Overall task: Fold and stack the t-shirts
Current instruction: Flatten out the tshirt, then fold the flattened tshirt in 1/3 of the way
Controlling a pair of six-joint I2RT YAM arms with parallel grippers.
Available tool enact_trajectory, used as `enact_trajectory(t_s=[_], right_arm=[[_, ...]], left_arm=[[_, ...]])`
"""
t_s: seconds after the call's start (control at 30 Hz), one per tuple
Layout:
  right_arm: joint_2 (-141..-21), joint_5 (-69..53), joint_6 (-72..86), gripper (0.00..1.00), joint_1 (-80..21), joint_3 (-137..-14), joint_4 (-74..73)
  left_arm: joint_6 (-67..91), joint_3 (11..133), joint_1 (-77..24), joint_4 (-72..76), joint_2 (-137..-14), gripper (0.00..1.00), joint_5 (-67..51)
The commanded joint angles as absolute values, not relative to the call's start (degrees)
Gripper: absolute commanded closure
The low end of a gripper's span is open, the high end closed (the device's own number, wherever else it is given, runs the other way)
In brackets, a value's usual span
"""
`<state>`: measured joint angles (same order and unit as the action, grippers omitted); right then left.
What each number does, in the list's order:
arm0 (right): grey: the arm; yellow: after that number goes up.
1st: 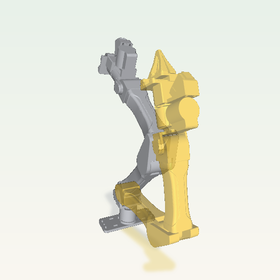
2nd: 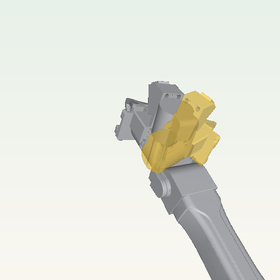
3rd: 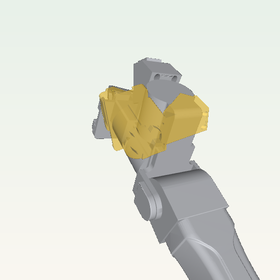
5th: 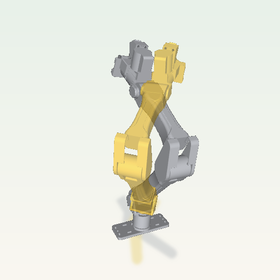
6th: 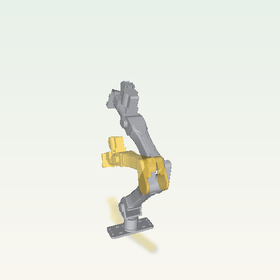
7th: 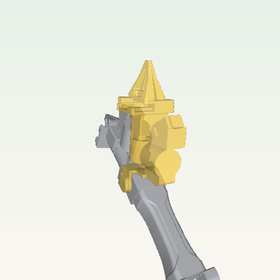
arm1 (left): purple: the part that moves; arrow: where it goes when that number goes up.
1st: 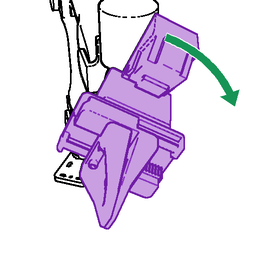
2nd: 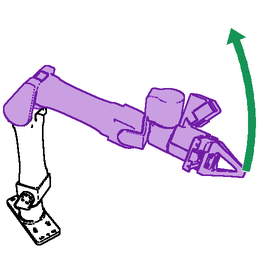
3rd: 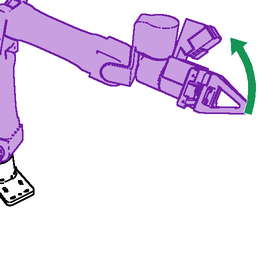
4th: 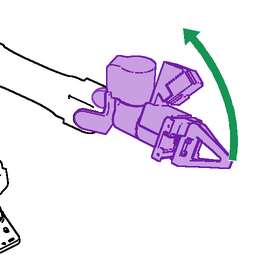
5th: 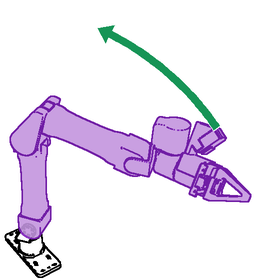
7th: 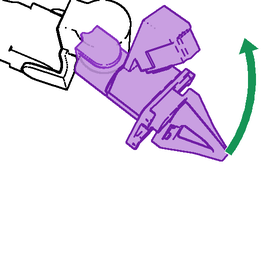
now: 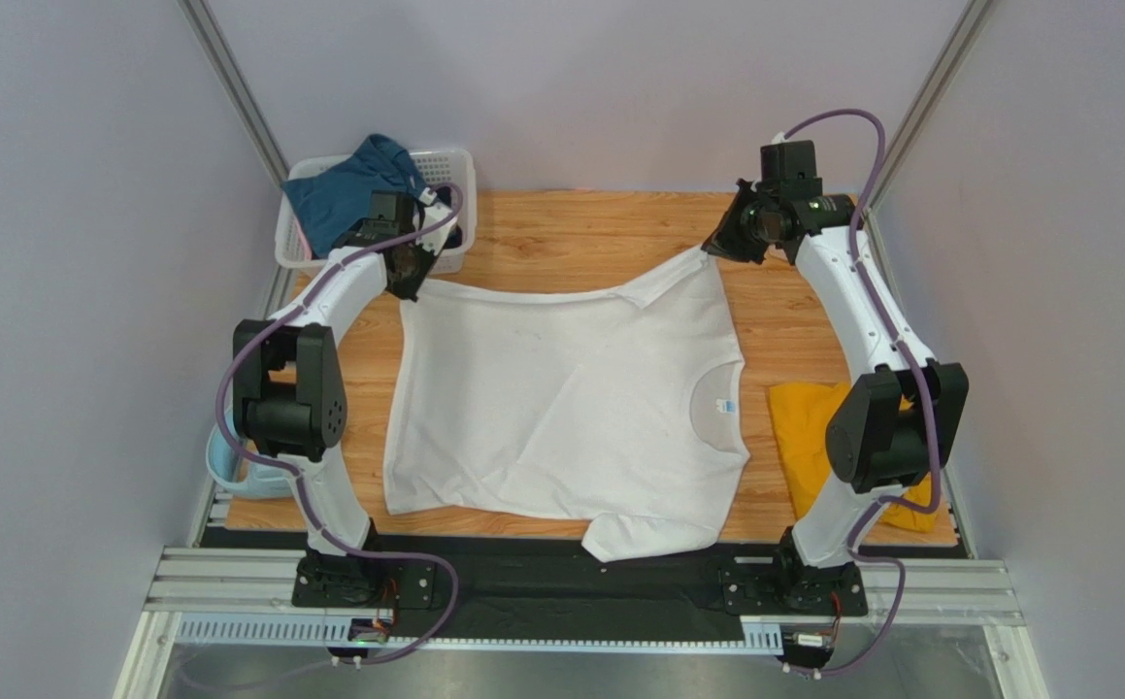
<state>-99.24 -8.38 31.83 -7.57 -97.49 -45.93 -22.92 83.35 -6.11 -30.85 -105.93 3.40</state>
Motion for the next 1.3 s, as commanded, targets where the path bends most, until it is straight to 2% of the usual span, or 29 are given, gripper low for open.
enact_trajectory(t_s=[0.0,0.27,0.63,0.93,1.27], right_arm=[[-99.93,-9.75,30.41,1.00,-7.29,-100.11,-44.39],[-97.48,-11.25,29.88,1.00,-7.29,-95.72,-44.56],[-86.23,-11.25,32.52,1.00,-7.65,-76.48,-43.68],[-80.43,-10.73,32.61,1.00,-8.61,-70.67,-45.53],[-69.88,-10.02,33.84,1.00,-10.55,-57.40,-46.49]], left_arm=[[-23.64,84.38,-5.54,-30.85,-105.65,1.00,4.04],[-24.78,79.99,-4.13,-28.92,-103.10,1.00,3.43],[-25.93,67.33,-3.60,-25.84,-95.81,1.00,0.35],[-25.49,65.40,-3.52,-27.60,-92.82,1.00,-2.28],[-25.58,57.31,-3.60,-27.25,-88.86,1.00,-4.57]])
